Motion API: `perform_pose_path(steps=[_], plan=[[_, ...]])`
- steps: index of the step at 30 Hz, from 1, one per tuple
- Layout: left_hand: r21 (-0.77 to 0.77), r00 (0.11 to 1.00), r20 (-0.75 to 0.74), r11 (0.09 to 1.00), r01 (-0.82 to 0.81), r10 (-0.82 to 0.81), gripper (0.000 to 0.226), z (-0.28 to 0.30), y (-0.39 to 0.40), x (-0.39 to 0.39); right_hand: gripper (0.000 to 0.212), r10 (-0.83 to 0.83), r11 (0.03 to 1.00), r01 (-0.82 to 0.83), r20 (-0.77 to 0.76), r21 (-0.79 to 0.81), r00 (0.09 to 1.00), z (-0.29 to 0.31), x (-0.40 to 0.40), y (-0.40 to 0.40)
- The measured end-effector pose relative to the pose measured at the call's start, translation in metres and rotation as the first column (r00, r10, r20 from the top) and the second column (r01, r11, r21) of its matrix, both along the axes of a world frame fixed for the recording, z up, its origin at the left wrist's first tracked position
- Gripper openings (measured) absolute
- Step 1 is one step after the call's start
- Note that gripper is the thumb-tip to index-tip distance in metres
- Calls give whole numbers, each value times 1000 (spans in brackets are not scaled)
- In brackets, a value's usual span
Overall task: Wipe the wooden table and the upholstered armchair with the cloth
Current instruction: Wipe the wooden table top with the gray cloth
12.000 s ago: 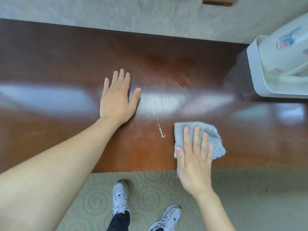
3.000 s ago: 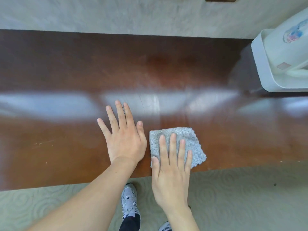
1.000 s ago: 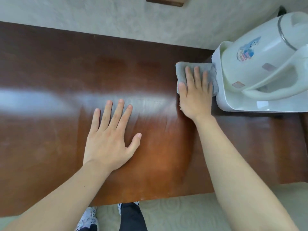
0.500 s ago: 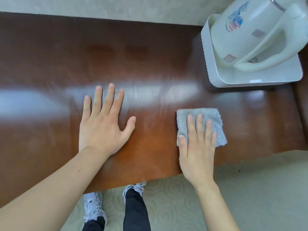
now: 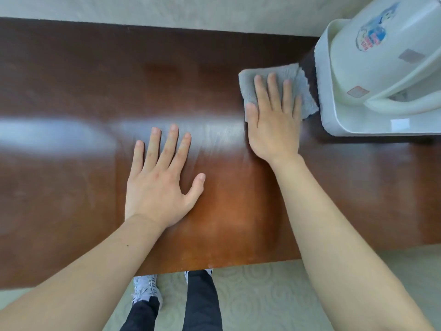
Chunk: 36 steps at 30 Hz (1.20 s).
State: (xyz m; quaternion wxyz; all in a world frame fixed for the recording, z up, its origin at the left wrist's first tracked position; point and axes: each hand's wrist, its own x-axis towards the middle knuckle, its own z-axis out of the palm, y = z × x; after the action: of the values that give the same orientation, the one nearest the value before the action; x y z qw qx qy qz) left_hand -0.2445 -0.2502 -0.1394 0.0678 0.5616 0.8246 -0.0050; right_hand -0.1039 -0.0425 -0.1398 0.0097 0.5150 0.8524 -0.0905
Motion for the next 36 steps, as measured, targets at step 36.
perform_pose_path(steps=[36], plan=[[162, 995, -2, 982, -97, 99, 67, -6, -8, 7, 53, 240, 971, -240, -28, 3, 970, 0, -63, 5]])
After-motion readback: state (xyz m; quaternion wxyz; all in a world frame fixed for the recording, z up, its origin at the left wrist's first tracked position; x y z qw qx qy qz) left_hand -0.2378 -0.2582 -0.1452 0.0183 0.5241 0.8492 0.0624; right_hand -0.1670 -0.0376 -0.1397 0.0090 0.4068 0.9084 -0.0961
